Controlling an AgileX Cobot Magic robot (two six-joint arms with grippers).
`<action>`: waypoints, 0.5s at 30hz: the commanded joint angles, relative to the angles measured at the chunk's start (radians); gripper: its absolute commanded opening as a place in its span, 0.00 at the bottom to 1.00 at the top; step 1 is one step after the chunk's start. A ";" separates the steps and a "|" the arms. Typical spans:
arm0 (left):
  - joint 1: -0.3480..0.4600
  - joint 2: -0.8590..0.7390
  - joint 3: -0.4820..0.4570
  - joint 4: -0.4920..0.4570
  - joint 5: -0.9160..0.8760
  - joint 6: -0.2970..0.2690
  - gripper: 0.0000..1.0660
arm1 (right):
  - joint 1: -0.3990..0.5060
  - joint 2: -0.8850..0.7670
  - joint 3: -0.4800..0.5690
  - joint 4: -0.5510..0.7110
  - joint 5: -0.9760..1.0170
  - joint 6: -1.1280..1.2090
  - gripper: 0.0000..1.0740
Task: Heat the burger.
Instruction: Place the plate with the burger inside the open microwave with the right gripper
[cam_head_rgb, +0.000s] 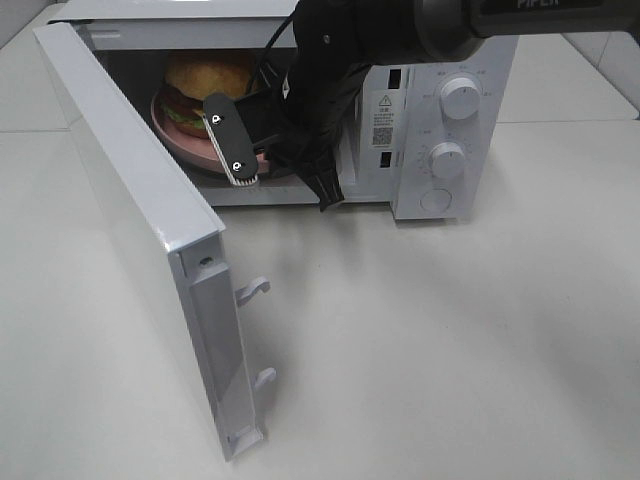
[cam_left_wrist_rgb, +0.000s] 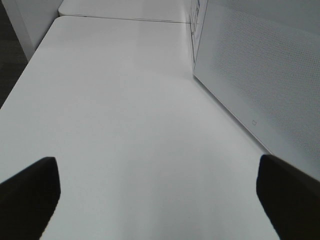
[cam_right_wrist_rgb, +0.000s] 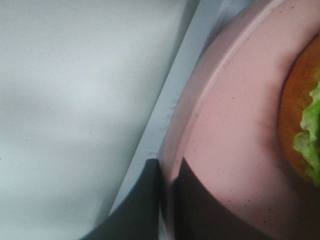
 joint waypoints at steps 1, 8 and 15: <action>0.000 -0.016 0.000 -0.002 -0.012 0.000 0.96 | -0.007 0.017 -0.064 0.024 -0.050 0.016 0.00; 0.000 -0.016 0.000 -0.002 -0.012 0.000 0.96 | -0.007 0.074 -0.139 0.026 -0.035 0.031 0.00; 0.000 -0.016 0.000 -0.002 -0.012 0.000 0.96 | -0.007 0.138 -0.229 0.026 -0.009 0.073 0.00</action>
